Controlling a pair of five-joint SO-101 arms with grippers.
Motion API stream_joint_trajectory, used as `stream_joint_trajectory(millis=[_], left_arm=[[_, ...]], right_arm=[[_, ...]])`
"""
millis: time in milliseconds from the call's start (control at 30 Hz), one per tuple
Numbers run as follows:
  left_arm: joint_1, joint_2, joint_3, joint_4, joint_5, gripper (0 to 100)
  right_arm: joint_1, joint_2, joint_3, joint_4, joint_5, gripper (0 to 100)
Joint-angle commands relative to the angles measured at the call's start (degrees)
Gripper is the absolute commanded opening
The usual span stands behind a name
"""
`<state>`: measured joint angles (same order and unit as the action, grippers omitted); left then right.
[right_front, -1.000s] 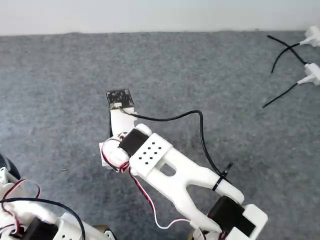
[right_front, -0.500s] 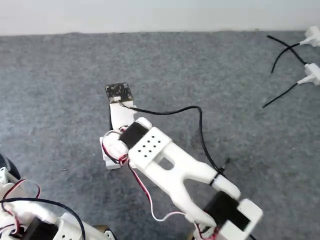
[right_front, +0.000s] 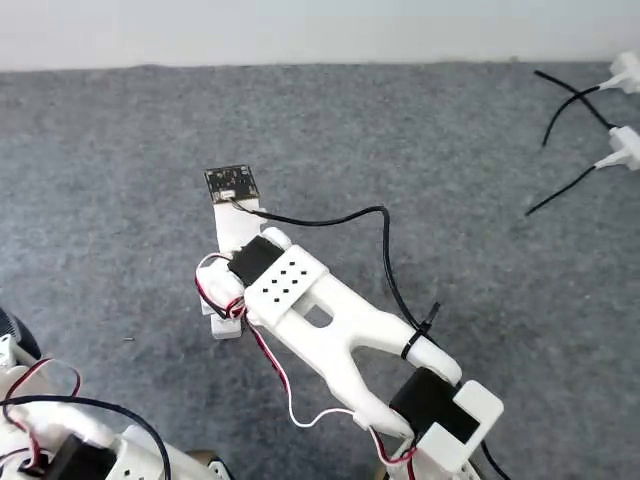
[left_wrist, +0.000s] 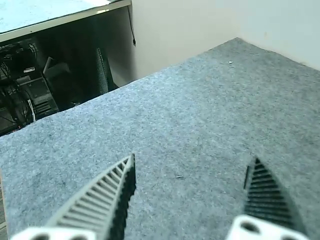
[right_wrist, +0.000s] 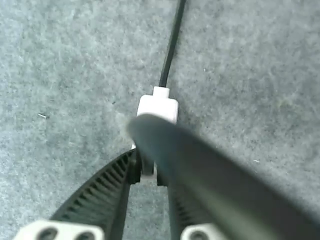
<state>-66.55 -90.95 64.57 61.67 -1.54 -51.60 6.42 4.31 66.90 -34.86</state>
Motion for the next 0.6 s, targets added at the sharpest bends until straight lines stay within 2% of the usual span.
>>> stream_joint_trajectory(millis=[0,567], left_arm=[[-0.26,0.09,-2.51,0.26,-0.62,34],[-0.18,0.09,-2.51,0.35,-0.70,34]], right_arm=[[0.40,-0.48,-5.54,0.31,0.88,0.8],[0.66,0.04,-3.25,0.04,2.46,0.8]])
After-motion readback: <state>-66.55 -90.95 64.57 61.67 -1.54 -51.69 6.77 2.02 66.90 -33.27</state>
